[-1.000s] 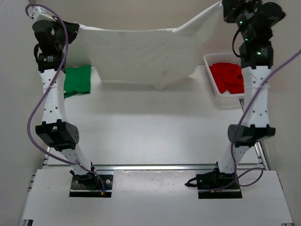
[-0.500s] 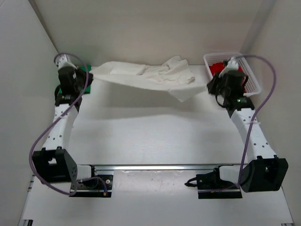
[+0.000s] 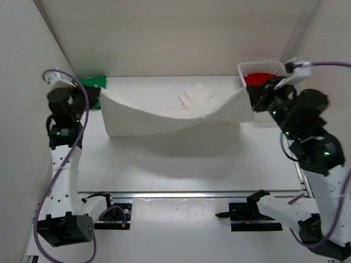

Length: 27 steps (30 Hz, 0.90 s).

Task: Fold and stack the t-shirts
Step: Flatten out the tshirt

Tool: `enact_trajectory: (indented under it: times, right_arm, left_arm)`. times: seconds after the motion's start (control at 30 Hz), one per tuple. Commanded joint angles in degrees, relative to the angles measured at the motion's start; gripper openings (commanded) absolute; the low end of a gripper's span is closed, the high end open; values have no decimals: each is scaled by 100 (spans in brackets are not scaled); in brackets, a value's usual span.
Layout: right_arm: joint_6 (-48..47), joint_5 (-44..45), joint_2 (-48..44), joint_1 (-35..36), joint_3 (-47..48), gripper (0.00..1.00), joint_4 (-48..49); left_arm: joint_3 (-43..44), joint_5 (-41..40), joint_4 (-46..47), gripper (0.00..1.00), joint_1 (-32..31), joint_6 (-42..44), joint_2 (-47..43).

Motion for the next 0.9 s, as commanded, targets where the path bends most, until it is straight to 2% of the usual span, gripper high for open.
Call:
enact_trajectory:
  times: [0.0, 0.07, 0.13, 0.2, 0.23, 0.3, 0.37, 0.47, 0.53, 0.6, 0.67, 0.7, 0.77, 0.87]
  right_arm:
    - [-489, 1741, 429, 1143, 2255, 0, -279]
    - [-999, 2525, 1016, 2195, 3236, 0, -193]
    - [-1884, 3308, 1587, 2725, 4298, 0, 78]
    - [-2257, 3004, 2143, 2438, 5167, 0, 142]
    - [-2571, 3177, 2284, 2786, 5190, 0, 542]
    - [-2863, 3099, 2530, 2623, 5287, 0, 1072]
    - [-3302, 3055, 2750, 2702, 5646, 0, 1414]
    - [-3908, 3064, 2952, 2667, 5525, 1, 2074]
    - [-3858, 2916, 3102, 2317, 5341, 0, 2154]
    - [-2652, 1821, 3382, 881, 5182, 0, 1482]
    - [-1814, 180, 3733, -157, 5146, 0, 1190]
    - [-1444, -367, 4057, -564, 5173, 0, 1066]
    - [-1265, -932, 4532, -944, 5182, 0, 1029]
    - [-844, -1242, 5316, -1270, 5523, 0, 1170]
  left_arm:
    - [1805, 388, -277, 0, 62, 6, -142]
    - [2674, 449, -506, 0, 71, -38, -28]
    - [3272, 537, -664, 0, 132, -134, 182]
    - [3845, 564, -866, 0, 229, -126, 438]
    - [4108, 547, -911, 0, 221, -170, 552]
    - [4548, 477, -998, 0, 238, -153, 710]
    - [4673, 397, -1034, 0, 168, -109, 834]
    - [4395, 266, -921, 0, 98, -47, 878]
    - [3937, 187, -719, 0, 10, -12, 852]
    - [3166, 20, -369, 0, -165, -3, 877]
    - [2812, -155, -209, 0, -236, 40, 1079]
    - [2680, -243, -121, 0, -323, 67, 1298]
    - [2791, -367, -172, 0, -420, 251, 1780]
    - [3354, -236, -278, 0, -439, 243, 2739]
